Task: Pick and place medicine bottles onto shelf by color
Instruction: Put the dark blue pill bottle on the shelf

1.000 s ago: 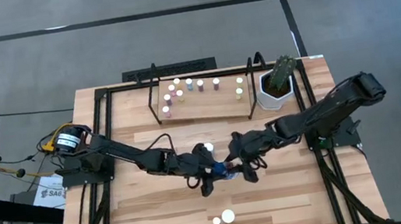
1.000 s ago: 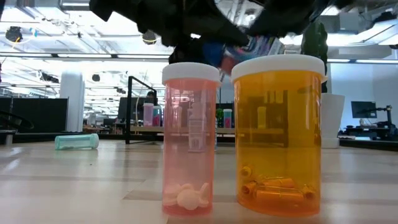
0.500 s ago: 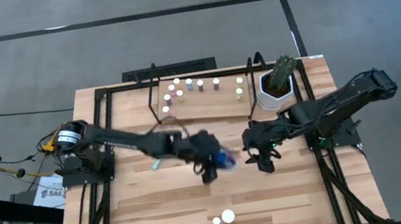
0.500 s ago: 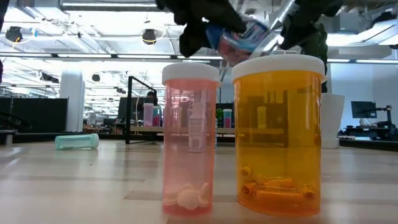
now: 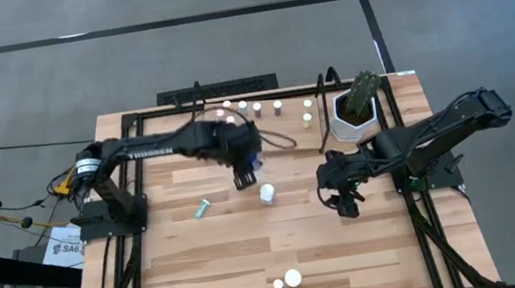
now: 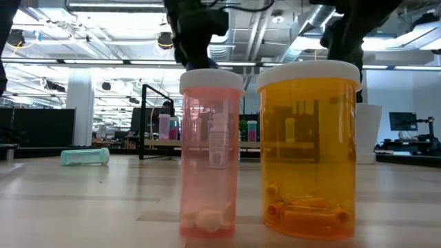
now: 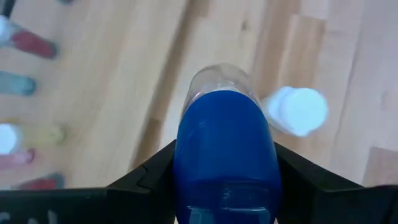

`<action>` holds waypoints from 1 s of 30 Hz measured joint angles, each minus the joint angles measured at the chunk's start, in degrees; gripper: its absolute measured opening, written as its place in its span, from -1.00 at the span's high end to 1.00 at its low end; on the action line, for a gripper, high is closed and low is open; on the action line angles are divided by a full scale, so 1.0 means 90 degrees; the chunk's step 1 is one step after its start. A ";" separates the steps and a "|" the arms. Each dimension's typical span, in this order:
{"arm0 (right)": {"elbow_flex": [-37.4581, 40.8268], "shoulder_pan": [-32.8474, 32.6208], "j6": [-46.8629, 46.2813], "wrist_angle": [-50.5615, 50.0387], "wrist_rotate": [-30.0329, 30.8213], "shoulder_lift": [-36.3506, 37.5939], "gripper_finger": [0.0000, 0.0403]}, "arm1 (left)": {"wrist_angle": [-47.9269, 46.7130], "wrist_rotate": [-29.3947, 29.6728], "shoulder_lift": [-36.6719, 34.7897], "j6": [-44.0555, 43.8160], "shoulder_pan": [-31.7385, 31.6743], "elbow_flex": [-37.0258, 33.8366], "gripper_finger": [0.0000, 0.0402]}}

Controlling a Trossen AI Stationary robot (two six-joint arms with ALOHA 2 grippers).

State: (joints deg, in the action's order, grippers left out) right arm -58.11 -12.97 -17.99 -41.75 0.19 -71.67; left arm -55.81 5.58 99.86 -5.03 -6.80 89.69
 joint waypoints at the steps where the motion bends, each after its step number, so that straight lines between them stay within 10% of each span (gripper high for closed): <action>1: 0.0000 0.0000 -0.0002 -0.0019 0.0000 0.0003 -0.24 | 0.0014 -0.0052 0.0001 0.0107 -0.0151 0.0000 0.13; 30: 0.0000 0.0000 0.0055 -0.0030 0.0000 0.0001 -0.24 | -0.0354 -0.0010 0.0805 0.0844 -0.1669 0.0002 0.12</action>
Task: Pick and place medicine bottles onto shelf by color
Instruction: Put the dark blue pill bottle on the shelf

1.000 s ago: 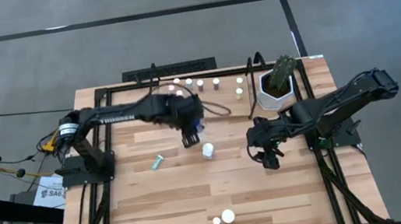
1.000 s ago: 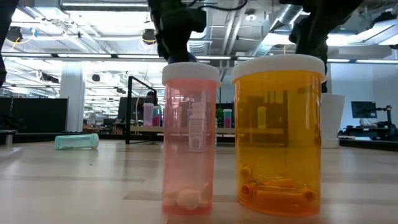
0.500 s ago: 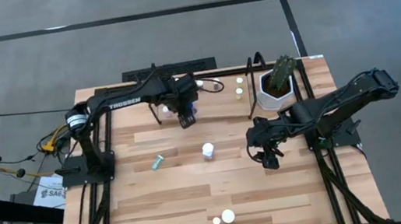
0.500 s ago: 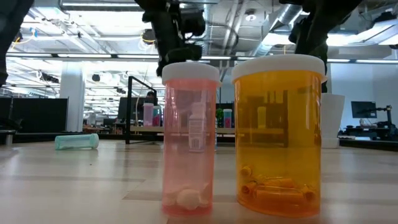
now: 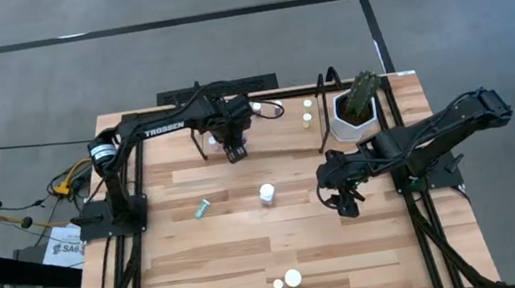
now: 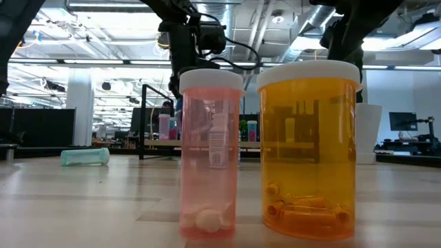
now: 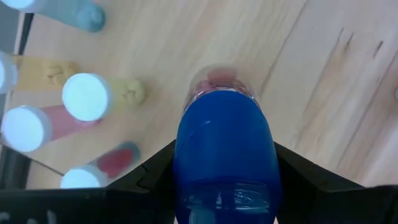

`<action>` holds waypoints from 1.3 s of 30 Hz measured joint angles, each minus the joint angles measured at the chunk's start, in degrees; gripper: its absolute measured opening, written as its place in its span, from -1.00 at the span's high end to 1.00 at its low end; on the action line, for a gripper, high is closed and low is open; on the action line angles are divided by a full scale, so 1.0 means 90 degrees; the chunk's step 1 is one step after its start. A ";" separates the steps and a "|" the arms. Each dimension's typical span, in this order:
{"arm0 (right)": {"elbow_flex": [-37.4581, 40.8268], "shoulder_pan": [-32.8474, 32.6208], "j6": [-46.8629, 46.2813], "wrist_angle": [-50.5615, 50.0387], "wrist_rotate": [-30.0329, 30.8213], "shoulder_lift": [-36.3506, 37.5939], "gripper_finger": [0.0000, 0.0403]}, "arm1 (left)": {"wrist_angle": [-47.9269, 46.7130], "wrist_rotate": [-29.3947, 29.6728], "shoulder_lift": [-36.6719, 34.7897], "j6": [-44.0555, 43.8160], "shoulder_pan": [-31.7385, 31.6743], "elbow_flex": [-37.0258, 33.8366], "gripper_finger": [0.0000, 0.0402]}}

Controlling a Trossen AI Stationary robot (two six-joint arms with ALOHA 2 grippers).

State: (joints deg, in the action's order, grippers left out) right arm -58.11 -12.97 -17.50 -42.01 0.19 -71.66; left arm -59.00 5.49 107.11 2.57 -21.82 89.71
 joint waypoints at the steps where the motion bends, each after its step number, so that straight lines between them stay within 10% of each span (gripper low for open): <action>1: 0.0000 0.0000 0.0000 0.0007 0.0000 0.0000 -0.24 | -0.0015 0.0044 0.0000 0.0004 -0.0013 0.0000 0.12; 39: 0.0000 0.0000 0.0000 0.0043 -0.0005 0.0000 -0.24 | -0.0483 0.0958 0.0265 0.0100 0.0050 0.0652 -0.26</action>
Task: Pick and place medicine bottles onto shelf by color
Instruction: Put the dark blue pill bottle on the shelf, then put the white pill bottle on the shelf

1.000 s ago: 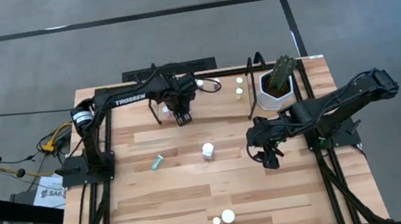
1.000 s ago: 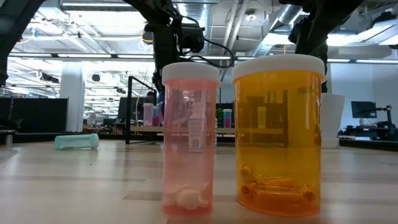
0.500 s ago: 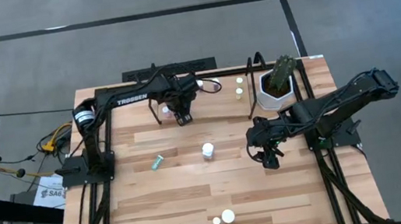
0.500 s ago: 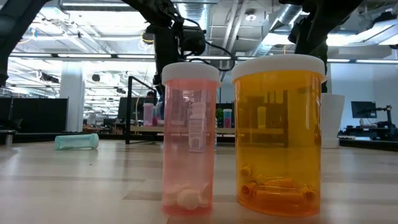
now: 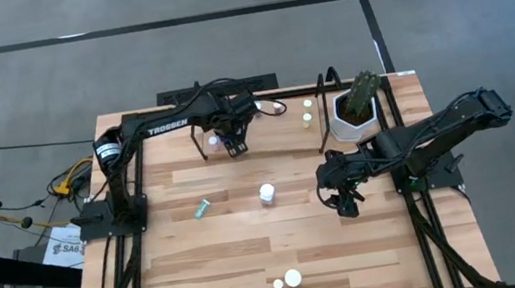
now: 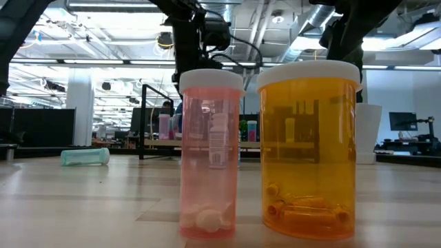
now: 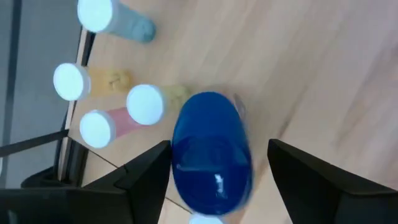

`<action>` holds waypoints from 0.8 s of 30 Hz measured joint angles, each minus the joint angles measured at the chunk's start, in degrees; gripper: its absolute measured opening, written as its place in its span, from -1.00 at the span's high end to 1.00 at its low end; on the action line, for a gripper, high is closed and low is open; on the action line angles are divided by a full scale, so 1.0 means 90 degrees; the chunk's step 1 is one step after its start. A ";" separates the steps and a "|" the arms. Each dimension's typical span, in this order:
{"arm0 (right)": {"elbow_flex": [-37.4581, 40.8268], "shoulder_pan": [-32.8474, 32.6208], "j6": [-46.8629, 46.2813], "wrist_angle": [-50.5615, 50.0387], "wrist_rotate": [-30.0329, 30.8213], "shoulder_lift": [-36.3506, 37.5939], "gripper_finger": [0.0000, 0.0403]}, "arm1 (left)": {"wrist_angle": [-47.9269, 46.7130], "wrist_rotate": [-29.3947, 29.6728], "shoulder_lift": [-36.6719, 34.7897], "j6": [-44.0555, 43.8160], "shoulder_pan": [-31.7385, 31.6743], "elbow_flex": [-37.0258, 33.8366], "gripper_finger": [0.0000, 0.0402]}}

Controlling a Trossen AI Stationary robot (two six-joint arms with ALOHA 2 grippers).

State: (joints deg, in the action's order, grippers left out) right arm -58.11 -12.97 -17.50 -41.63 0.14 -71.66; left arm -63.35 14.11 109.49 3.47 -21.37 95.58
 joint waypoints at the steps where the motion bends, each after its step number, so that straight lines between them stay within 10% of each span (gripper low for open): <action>1: 0.0000 0.0000 0.0000 0.0002 0.0000 0.0000 -0.24 | -0.0102 -0.0019 0.0000 -0.0019 0.0033 0.0114 -0.27; 11: 0.0000 0.0000 -0.0555 0.0218 -0.0005 0.0000 -0.24 | -0.2086 -0.0044 -0.0037 -0.0885 0.0786 0.1310 -0.27; 24: -0.0007 0.0241 -0.0335 0.1645 -0.0027 -0.0212 -0.24 | -0.2961 -0.0470 -0.1000 -0.3188 0.3634 0.1320 -0.27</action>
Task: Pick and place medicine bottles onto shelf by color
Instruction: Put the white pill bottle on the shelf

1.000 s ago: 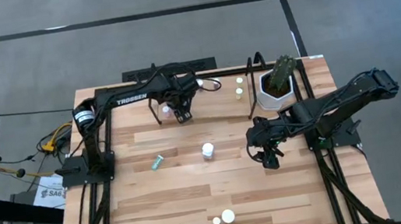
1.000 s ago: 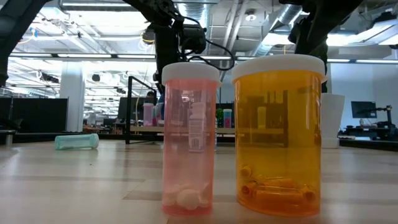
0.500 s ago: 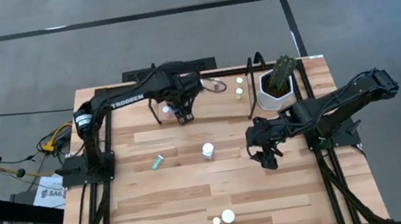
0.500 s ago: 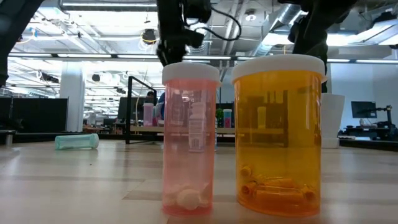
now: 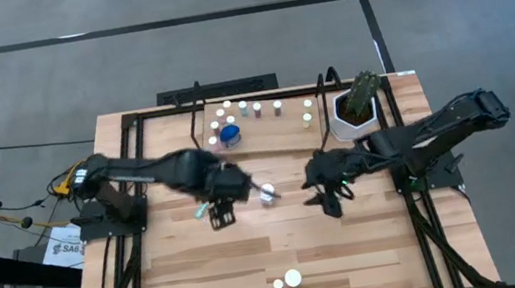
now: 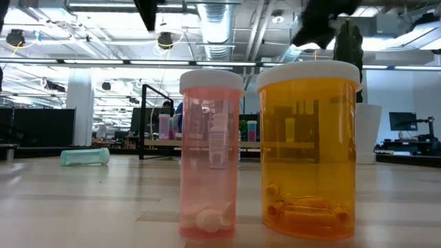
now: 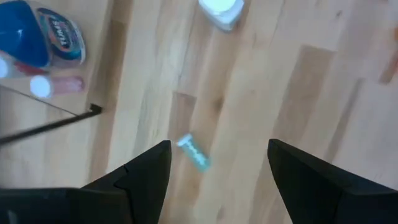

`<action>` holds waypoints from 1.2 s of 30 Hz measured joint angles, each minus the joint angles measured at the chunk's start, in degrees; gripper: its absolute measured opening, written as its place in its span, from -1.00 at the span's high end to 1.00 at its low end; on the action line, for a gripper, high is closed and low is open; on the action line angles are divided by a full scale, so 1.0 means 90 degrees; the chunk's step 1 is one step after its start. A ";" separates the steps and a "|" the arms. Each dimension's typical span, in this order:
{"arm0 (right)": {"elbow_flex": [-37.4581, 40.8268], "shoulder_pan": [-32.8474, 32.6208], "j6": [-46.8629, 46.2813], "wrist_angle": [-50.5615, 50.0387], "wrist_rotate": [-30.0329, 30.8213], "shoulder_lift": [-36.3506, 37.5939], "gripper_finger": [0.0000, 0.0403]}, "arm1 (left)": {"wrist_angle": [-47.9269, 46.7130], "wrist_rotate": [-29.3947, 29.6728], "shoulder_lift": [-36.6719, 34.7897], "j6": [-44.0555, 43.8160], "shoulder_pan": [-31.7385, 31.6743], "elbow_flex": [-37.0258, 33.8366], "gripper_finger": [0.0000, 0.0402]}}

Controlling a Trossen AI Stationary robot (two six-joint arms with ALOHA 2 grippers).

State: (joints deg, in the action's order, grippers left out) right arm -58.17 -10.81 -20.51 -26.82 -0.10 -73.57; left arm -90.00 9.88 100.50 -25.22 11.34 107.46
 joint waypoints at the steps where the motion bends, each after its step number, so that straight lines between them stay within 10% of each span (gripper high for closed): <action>1: -0.0008 0.0165 0.0000 -0.0002 0.0000 -0.0071 -0.24 | -0.0001 0.0110 -0.0080 -0.0270 0.0178 0.0000 -0.27; 9: 0.0016 0.1413 0.0325 0.0194 -0.0771 -0.1131 -0.24 | 0.0012 0.1212 -0.0442 -0.2002 0.1283 -0.0054 -0.27; 20: -0.0285 0.1547 0.3294 0.1561 -0.1144 -0.2007 -0.24 | -0.0005 0.1497 -0.0458 -0.3861 0.2478 -0.0758 -0.26; 36: -0.2208 0.1544 0.4597 0.0001 -0.1127 -0.3520 -0.24 | 0.0232 0.1487 -0.0455 -0.4934 0.2992 -0.1762 -0.26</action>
State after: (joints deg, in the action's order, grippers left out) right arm -78.03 3.09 20.86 -26.81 -10.24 -105.25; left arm -87.91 23.27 96.40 -69.63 38.26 91.60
